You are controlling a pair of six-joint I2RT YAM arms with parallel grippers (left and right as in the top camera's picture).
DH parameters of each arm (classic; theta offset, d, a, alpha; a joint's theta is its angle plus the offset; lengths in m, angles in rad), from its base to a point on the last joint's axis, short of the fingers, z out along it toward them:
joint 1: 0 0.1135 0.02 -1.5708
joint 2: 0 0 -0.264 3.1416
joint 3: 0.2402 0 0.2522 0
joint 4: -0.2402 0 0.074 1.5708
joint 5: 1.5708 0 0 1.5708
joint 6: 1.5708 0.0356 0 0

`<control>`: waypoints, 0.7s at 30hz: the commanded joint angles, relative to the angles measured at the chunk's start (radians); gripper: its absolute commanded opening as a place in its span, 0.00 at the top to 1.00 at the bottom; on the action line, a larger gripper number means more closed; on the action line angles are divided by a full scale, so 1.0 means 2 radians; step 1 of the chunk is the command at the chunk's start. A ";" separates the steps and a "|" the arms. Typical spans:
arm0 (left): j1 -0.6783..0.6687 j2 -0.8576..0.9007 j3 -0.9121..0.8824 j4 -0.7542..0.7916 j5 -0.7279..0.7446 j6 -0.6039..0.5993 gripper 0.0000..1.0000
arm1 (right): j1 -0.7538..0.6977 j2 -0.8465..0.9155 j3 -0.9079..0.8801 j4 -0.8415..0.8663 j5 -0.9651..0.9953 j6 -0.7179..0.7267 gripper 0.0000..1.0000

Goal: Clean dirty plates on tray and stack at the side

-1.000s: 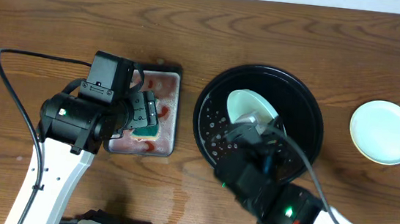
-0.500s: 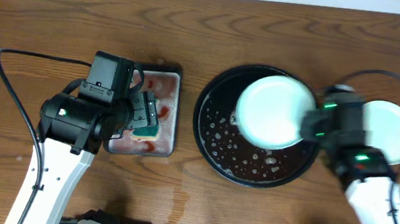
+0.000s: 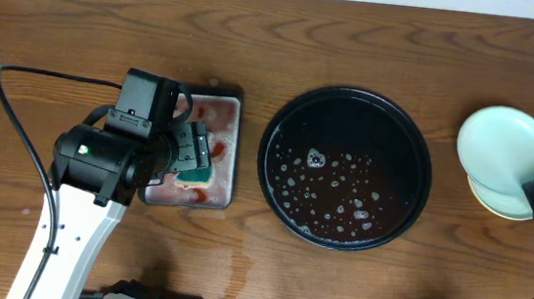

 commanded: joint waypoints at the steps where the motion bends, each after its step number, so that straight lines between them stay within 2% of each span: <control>1: 0.000 -0.001 0.005 -0.001 0.001 0.003 0.17 | -0.020 0.039 0.001 0.019 -0.016 0.011 0.99; 3: 0.000 -0.001 0.005 -0.001 0.001 0.003 0.17 | -0.020 0.046 0.001 0.024 -0.030 0.005 0.99; 4: 0.000 -0.001 0.005 -0.001 0.001 0.003 0.16 | -0.020 0.045 0.001 0.024 -0.041 0.005 0.87; 5: 0.000 -0.001 0.005 -0.001 0.001 0.003 0.17 | -0.020 0.041 0.002 0.024 -0.059 0.005 0.70; 6: 0.000 -0.001 0.005 -0.001 0.001 0.003 0.17 | -0.020 0.036 0.004 0.024 -0.076 0.005 0.62; 12: 0.000 -0.001 0.005 -0.001 0.001 0.003 0.17 | 0.017 -0.055 0.020 0.021 -0.171 -0.013 0.57; 17: 0.000 -0.001 0.005 -0.001 0.001 0.003 0.17 | 0.114 -0.184 0.020 -0.017 -0.178 -0.033 0.54; 18: 0.000 -0.001 0.005 -0.001 0.001 0.003 0.16 | 0.137 -0.209 0.020 -0.030 -0.173 -0.044 0.54; 20: 0.000 -0.001 0.005 -0.001 0.001 0.003 0.17 | 0.185 -0.249 0.020 -0.061 -0.158 -0.052 0.63; 21: 0.000 -0.001 0.005 -0.001 0.001 0.003 0.16 | 0.212 -0.268 0.020 -0.081 -0.157 -0.064 0.63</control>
